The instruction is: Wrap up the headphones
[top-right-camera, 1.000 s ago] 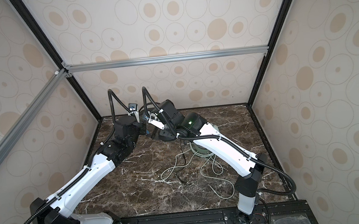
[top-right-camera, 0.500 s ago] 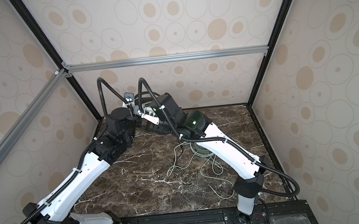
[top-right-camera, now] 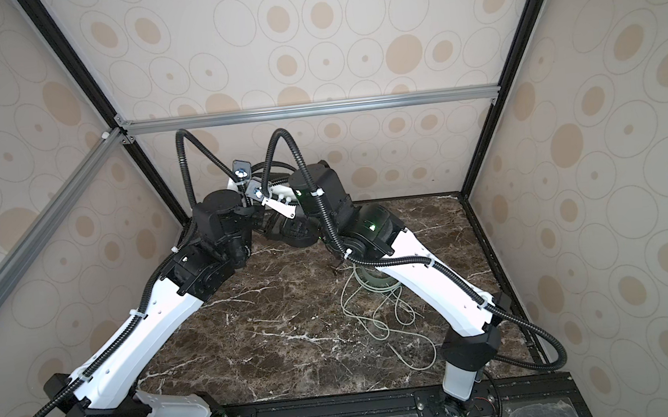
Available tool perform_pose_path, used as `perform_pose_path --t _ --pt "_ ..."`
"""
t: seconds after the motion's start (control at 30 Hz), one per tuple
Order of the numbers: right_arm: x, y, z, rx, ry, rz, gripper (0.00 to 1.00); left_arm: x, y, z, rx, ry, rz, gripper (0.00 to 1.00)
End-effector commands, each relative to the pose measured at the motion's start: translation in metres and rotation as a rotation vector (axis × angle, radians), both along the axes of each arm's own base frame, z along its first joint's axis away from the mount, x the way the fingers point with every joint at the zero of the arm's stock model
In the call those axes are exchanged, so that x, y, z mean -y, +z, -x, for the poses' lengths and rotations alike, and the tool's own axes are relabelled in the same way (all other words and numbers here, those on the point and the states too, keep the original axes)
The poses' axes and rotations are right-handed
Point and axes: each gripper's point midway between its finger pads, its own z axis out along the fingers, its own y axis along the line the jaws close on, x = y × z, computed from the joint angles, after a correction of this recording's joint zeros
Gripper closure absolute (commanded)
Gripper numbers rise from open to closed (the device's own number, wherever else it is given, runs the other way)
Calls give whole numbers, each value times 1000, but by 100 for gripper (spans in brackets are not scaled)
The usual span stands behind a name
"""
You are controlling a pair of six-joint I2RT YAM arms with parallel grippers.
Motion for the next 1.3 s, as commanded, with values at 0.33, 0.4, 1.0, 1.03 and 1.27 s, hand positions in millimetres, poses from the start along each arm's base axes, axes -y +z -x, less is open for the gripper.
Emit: perform_pose_path --t 0.33,0.4,1.0,1.03,1.27 --pt "43 34 -5 68 -171 -102 91 18 -27 3 -105 -84 -35 100" --pt "53 33 -7 72 -210 -83 92 14 -30 4 -109 -68 -41 100" --pt "122 19 -22 6 -383 -159 87 12 -13 27 -96 -171 -32 100" --pt "128 17 -25 -6 -393 -184 87 12 -12 29 -100 -179 -13 100" --pt "161 -13 -49 -138 -456 -369 87 22 -8 41 -109 -268 84 100"
